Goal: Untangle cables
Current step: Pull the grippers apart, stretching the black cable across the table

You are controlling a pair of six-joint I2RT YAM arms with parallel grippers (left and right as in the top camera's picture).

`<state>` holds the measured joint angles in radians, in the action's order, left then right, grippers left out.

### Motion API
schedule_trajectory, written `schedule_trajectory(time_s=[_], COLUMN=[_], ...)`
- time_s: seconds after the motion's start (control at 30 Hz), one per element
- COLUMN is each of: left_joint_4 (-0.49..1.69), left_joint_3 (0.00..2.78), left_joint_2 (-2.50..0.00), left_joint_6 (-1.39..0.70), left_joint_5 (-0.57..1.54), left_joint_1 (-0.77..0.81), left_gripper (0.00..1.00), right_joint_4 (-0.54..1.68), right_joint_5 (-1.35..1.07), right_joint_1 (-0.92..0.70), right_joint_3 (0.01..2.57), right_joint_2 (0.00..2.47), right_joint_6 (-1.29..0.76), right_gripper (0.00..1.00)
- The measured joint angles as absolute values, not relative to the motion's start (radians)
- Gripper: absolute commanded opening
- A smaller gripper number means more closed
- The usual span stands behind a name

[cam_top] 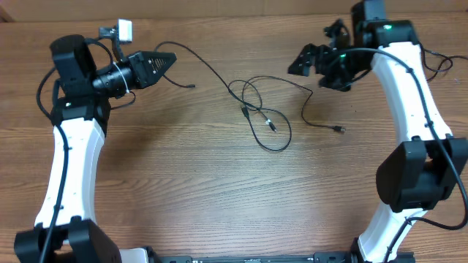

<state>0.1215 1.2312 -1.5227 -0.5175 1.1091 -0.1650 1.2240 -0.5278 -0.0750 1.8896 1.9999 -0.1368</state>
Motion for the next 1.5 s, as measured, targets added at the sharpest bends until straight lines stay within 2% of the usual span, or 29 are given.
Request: schedule_trajectory(time_s=[0.17, 0.33, 0.37, 0.47, 0.53, 0.57, 0.67, 0.8, 0.97, 1.1, 1.3, 1.4, 1.5], left_joint_4=[-0.007, -0.035, -0.033, -0.027, -0.035, -0.046, -0.080, -0.141, -0.271, -0.415, -0.590, -0.606, -0.607], left_joint_3=[1.233, 1.242, 1.242, 1.242, 1.242, 1.242, 1.242, 1.242, 1.242, 1.243, 1.243, 1.243, 1.243], left_joint_2=[-1.438, -1.398, -1.398, -1.399, -1.399, -1.399, -1.399, -1.399, -1.399, -1.399, -1.399, -1.399, -1.399], left_joint_6=[-0.620, -0.740, -0.756, -0.800, -0.835, -0.859, -0.902, -0.976, -1.068, -1.157, -1.286, -1.332, -1.363], left_joint_5=[1.150, 1.168, 1.169, 1.171, 1.172, 1.172, 1.179, 1.191, 1.214, 1.247, 1.313, 1.342, 1.367], left_joint_1=[-0.165, -0.165, -0.165, -0.165, -0.165, -0.165, -0.165, -0.163, -0.143, -0.131, -0.142, -0.174, -0.239], left_gripper=[0.04, 0.04, 0.04, 0.04, 0.04, 0.04, 0.04, 0.04, 0.04, 0.04, 0.04, 0.04, 0.04], right_joint_4=[1.029, 0.878, 0.861, 0.777, 0.729, 0.691, 0.618, 0.519, 0.427, 0.412, 0.492, 0.576, 0.676], right_joint_5=[-0.533, -0.615, -0.641, -0.708, -0.727, -0.733, -0.731, -0.667, -0.596, -0.548, -0.392, -0.337, -0.286], right_joint_1=[-0.177, -0.266, -0.280, -0.322, -0.348, -0.366, -0.393, -0.436, -0.482, -0.496, -0.479, -0.453, -0.412], right_joint_3=[1.794, 1.732, 1.730, 1.728, 1.728, 1.728, 1.727, 1.727, 1.727, 1.727, 1.727, 1.727, 1.727], right_joint_2=[2.000, 2.000, 2.000, 2.000, 2.000, 2.000, 2.000, 2.000, 2.012, 2.046, 2.096, 2.100, 2.100], right_joint_6=[0.008, 0.140, 0.165, 0.231, 0.250, 0.258, 0.272, 0.266, 0.255, 0.216, 0.125, 0.107, 0.102], right_gripper=[1.00, 1.00, 0.98, 0.80, 0.76, 0.68, 0.61, 0.60, 0.47, 0.27, 0.25, 0.25, 0.21])
